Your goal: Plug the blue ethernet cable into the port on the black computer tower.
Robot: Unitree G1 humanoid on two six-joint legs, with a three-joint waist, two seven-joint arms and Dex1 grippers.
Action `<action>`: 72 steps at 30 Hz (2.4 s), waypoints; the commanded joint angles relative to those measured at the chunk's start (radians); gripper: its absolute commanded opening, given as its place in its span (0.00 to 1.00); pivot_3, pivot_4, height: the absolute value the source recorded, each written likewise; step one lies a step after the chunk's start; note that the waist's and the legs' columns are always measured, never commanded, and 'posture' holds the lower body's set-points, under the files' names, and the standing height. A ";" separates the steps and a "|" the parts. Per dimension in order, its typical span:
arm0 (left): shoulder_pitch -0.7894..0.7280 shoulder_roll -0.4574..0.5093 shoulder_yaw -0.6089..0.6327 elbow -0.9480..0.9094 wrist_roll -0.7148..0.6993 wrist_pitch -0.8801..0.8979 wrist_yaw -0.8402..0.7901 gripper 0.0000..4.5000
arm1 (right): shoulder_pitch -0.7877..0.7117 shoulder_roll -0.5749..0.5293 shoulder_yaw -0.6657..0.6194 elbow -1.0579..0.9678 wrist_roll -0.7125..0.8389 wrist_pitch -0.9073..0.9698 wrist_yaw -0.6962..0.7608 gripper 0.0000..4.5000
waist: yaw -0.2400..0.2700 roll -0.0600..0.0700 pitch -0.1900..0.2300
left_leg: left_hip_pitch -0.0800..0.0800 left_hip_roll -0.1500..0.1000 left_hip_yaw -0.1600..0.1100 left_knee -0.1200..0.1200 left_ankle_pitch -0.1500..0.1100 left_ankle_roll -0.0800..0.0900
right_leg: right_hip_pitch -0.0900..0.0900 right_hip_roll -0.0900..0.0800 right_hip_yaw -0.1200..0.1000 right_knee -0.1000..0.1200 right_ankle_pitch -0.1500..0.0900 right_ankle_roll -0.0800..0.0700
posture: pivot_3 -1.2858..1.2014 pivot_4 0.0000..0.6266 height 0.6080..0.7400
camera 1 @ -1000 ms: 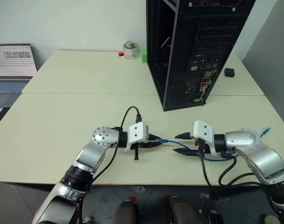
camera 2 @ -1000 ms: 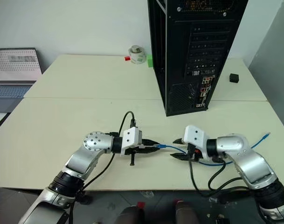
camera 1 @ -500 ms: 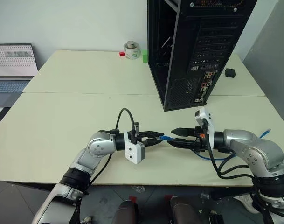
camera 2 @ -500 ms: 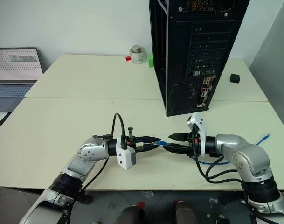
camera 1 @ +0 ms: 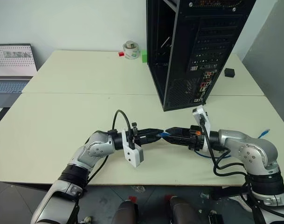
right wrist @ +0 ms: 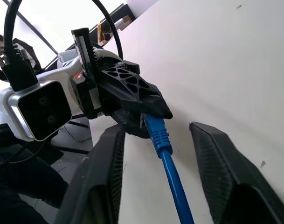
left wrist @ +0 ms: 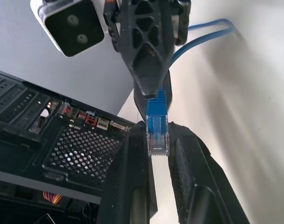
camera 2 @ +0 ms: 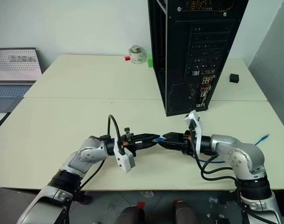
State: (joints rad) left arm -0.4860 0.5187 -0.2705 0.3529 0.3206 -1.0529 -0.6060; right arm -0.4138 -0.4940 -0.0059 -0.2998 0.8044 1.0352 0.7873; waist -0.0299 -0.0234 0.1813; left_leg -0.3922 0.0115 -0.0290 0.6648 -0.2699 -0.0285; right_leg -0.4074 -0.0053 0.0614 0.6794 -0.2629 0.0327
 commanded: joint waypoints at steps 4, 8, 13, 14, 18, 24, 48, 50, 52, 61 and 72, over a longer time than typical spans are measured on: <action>-0.022 0.003 0.003 -0.009 0.018 -0.016 0.061 0.07 | -0.025 0.000 -0.022 -0.015 0.034 0.002 -0.010 0.14 | 0.000 0.000 0.000 | 0.000 0.000 0.000 0.000 0.000 0.000 | 0.000 0.000 0.000 0.000 0.000 0.000 | 0.52 0.24 1.00; -0.024 0.005 -0.002 -0.010 0.031 -0.015 0.078 0.07 | -0.026 -0.004 -0.021 -0.013 0.035 0.002 -0.010 0.00 | 0.000 0.000 0.000 | 0.000 0.000 0.000 0.000 0.000 0.000 | 0.000 0.000 0.000 0.000 0.000 0.000 | 0.52 0.24 1.00; -0.023 0.008 -0.008 -0.012 0.038 -0.016 0.091 0.07 | -0.027 -0.005 -0.021 -0.011 0.035 0.001 -0.009 0.00 | 0.000 0.000 0.000 | 0.000 0.000 0.000 0.000 0.000 0.000 | 0.000 0.000 0.000 0.000 0.000 0.000 | 0.52 0.24 1.00; -0.023 0.008 -0.009 -0.012 0.039 -0.016 0.093 0.07 | -0.027 -0.005 -0.021 -0.010 0.036 0.001 -0.009 0.00 | 0.000 0.000 0.000 | 0.000 0.000 0.000 0.000 0.000 0.000 | 0.000 0.000 0.000 0.000 0.000 0.000 | 0.52 0.24 1.00; -0.024 0.010 -0.012 -0.013 0.046 -0.018 0.101 0.07 | -0.027 -0.004 -0.026 -0.006 0.039 0.002 -0.010 0.00 | 0.000 0.000 0.000 | 0.000 0.000 0.000 0.000 0.000 0.000 | 0.000 0.000 0.000 0.000 0.000 0.000 | 0.52 0.24 1.00; -0.024 0.011 -0.017 -0.013 0.054 -0.017 0.111 0.07 | -0.026 -0.004 -0.028 -0.002 0.045 0.003 -0.015 0.00 | 0.000 0.000 0.000 | 0.000 0.000 0.000 0.000 0.000 0.000 | 0.000 0.000 0.000 0.000 0.000 0.000 | 0.52 0.24 1.00; 0.061 0.023 -0.012 -0.183 -0.283 0.423 -0.056 0.66 | -0.011 -0.030 -0.176 0.017 -0.046 -0.146 -0.174 0.00 | 0.000 0.000 0.000 | -0.001 0.000 0.000 0.000 0.000 0.000 | 0.000 0.000 0.000 0.000 0.000 0.000 | 0.52 0.24 1.00; 0.074 -0.003 -0.005 -0.259 -0.365 0.584 -0.078 0.66 | -0.001 -0.025 -0.186 -0.004 -0.105 -0.203 -0.229 0.00 | -0.001 0.000 0.000 | -0.001 0.000 0.000 0.000 0.000 0.000 | 0.000 0.000 0.000 0.000 0.000 0.000 | 0.52 0.24 1.00; 0.073 -0.034 0.003 -0.338 -0.432 0.751 -0.078 0.66 | 0.005 -0.014 -0.184 -0.028 -0.169 -0.263 -0.286 0.00 | -0.002 0.000 0.000 | -0.001 0.000 0.000 0.000 0.000 0.000 | 0.000 0.000 0.000 0.000 0.000 0.000 | 0.52 0.24 1.00; -0.023 -0.185 0.050 -0.562 -0.593 1.339 0.035 0.66 | 0.002 0.103 -0.095 -0.086 -0.505 -0.454 -0.611 0.00 | -0.003 0.000 0.000 | -0.001 0.000 0.000 0.000 0.000 0.000 | -0.001 0.001 0.001 0.000 0.000 0.000 | 0.52 0.24 1.00; -0.082 -0.301 -0.044 -0.532 -0.438 1.392 0.137 0.66 | -0.034 0.225 -0.099 0.046 -0.651 -0.543 -0.762 0.00 | -0.001 0.000 0.000 | -0.001 0.000 0.001 0.000 0.000 0.000 | -0.002 0.001 0.002 0.000 0.000 0.000 | 0.52 0.24 1.00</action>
State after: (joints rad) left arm -0.5517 0.2315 -0.3023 -0.1781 -0.1650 0.3679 -0.5001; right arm -0.4168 -0.2744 -0.0933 -0.2523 0.1700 0.5315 0.0384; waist -0.0314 -0.0234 0.1813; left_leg -0.3929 0.0109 -0.0276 0.6643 -0.2697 -0.0290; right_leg -0.4091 -0.0042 0.0637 0.6796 -0.2630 0.0327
